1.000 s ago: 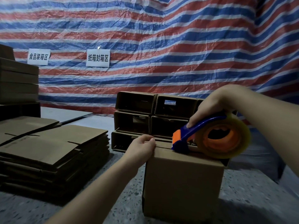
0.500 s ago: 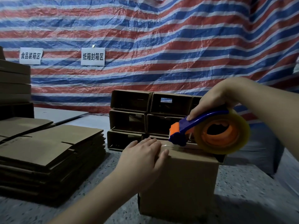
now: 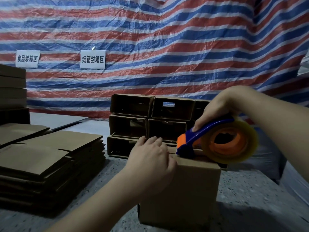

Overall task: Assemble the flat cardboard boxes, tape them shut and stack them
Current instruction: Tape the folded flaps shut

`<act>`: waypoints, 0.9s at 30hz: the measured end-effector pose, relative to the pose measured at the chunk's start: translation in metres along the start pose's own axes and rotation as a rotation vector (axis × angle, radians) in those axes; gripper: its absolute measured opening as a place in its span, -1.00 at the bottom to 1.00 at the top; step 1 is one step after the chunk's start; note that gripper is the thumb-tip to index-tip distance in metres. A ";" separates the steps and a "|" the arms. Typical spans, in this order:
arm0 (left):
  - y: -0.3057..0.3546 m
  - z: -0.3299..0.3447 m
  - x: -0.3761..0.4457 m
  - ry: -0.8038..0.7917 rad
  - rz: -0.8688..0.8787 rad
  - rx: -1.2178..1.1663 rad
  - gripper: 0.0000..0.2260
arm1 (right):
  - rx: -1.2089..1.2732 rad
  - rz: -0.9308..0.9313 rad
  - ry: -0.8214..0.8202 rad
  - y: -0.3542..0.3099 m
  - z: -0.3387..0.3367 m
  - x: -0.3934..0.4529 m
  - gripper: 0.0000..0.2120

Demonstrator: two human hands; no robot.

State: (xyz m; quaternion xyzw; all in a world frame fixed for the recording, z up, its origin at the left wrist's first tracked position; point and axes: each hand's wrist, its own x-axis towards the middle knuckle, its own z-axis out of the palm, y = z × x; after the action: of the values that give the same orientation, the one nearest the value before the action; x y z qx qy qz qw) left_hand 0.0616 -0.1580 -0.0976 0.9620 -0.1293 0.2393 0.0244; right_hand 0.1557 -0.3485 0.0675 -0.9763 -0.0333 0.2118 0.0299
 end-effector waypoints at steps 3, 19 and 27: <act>0.016 0.009 -0.004 0.006 0.017 -0.077 -0.49 | 0.011 -0.005 -0.001 0.001 0.001 0.001 -0.51; 0.015 0.016 -0.006 0.018 0.048 0.017 -0.35 | 0.037 -0.010 -0.032 0.049 0.003 -0.006 -0.20; 0.039 0.011 0.017 -0.041 -0.015 -0.043 -0.27 | 0.103 -0.027 -0.011 0.056 0.008 -0.005 -0.24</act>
State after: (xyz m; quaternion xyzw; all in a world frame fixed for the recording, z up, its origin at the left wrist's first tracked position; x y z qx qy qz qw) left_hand 0.0710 -0.2006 -0.1000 0.9669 -0.1277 0.2164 0.0440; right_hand 0.1510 -0.4046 0.0576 -0.9717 -0.0360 0.2183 0.0826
